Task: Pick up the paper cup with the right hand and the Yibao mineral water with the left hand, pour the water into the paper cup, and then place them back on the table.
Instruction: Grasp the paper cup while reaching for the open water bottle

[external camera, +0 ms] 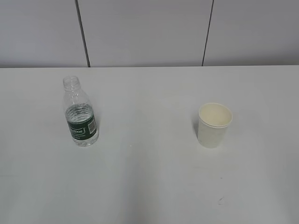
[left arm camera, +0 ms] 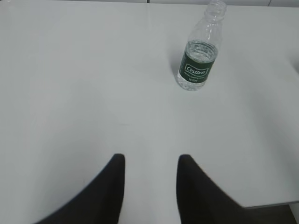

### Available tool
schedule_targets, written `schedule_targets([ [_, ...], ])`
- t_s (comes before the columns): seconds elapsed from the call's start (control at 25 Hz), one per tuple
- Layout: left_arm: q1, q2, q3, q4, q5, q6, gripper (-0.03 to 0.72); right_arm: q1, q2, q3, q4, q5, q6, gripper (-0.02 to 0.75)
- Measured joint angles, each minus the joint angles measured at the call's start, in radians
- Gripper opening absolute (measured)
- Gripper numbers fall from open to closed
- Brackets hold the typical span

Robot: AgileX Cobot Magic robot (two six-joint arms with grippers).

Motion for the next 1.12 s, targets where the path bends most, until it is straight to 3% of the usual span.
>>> schedule_targets([
  [0.76, 0.0, 0.0, 0.0, 0.015, 0.0, 0.0, 0.241, 0.0, 0.013, -0.003, 0.018, -0.007, 0.047, 0.585],
  [1.12, 0.0, 0.0, 0.0, 0.016, -0.001, 0.0, 0.241, 0.0, 0.102, -0.057, 0.018, -0.169, 0.049, 0.585],
])
